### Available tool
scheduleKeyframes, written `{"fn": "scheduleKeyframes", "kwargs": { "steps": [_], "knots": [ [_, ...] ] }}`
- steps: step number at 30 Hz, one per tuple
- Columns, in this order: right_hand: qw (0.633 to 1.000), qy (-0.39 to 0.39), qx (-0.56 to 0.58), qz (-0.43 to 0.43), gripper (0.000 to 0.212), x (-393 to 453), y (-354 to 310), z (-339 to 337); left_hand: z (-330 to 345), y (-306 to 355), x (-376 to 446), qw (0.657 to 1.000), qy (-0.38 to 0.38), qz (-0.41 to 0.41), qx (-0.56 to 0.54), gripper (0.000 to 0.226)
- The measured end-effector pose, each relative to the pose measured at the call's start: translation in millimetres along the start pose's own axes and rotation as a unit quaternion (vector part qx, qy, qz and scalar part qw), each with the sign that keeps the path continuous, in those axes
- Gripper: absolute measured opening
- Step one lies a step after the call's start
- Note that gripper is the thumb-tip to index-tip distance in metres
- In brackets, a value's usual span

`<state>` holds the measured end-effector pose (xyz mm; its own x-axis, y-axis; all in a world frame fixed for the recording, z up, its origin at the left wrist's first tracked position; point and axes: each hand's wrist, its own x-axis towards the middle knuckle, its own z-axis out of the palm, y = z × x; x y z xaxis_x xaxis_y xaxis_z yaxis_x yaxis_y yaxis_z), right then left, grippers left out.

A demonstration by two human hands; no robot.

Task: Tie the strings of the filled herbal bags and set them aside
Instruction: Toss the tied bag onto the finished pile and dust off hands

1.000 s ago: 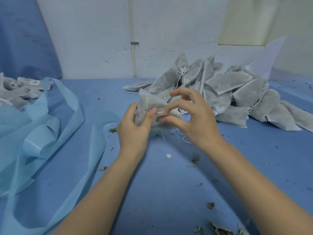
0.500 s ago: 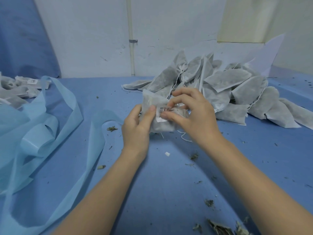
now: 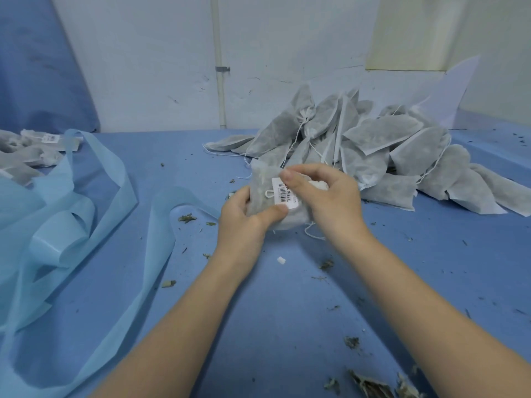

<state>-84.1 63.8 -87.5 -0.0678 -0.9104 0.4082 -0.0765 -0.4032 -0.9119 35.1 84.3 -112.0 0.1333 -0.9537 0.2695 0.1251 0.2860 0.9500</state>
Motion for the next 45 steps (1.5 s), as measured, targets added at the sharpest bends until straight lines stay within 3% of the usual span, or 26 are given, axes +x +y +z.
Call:
{"fn": "scheduleKeyframes", "kwargs": {
  "steps": [5,9,12,16,19,22,26,27,29,31,33,38,42,45],
  "knots": [
    [0.998,0.047,-0.039,-0.034,0.015,-0.7,-0.2,1.6,4.7,1.0,-0.2,0.996,-0.005,-0.049,-0.077,0.033],
    [0.998,-0.067,0.021,0.004,0.009,-5.9,-4.7,0.7,5.2,6.5,1.6,0.992,0.063,-0.077,-0.075,0.050],
    [0.990,-0.137,0.013,0.008,0.039,-9.7,-3.7,3.1,0.2,8.7,5.4,0.989,0.126,-0.069,-0.046,0.029],
    [0.997,-0.052,0.023,0.054,0.059,-11.5,0.8,9.0,-2.6,10.4,8.2,0.981,0.186,-0.050,-0.007,0.031],
    [0.985,-0.042,0.103,0.130,0.050,-13.9,4.2,14.9,0.1,11.1,8.4,0.977,0.205,-0.060,0.008,0.039],
    [0.947,-0.029,0.244,0.205,0.039,-13.3,4.8,21.7,1.0,13.5,9.0,0.970,0.221,-0.098,0.004,0.048],
    [0.924,0.134,0.274,0.229,0.031,8.7,-7.3,45.0,4.4,15.7,6.5,0.969,0.210,-0.118,-0.053,0.046],
    [0.929,0.133,0.270,0.214,0.032,16.5,-16.0,56.8,5.6,15.8,5.2,0.969,0.215,-0.113,-0.047,0.041],
    [0.946,-0.012,0.275,0.170,0.045,25.8,-36.2,86.0,6.3,16.7,5.2,0.966,0.238,-0.097,-0.003,0.037],
    [0.946,-0.205,0.196,0.154,0.086,27.1,-51.7,109.6,2.8,20.1,7.4,0.960,0.267,-0.088,0.015,0.039],
    [0.945,-0.273,0.116,0.139,0.099,25.5,-56.7,120.3,-2.4,23.7,9.4,0.958,0.274,-0.085,0.028,0.039],
    [0.959,-0.225,0.098,0.143,0.070,22.2,-51.7,96.0,5.1,21.8,4.0,0.967,0.222,-0.083,0.094,0.038],
    [0.965,-0.155,0.147,0.151,0.015,21.0,-39.8,64.0,18.6,14.3,-5.1,0.979,0.129,-0.054,0.145,0.037],
    [0.970,-0.120,0.131,0.164,0.010,20.7,-26.5,40.2,28.9,6.7,-7.8,0.979,0.057,-0.044,0.188,0.034]
  ]
}}
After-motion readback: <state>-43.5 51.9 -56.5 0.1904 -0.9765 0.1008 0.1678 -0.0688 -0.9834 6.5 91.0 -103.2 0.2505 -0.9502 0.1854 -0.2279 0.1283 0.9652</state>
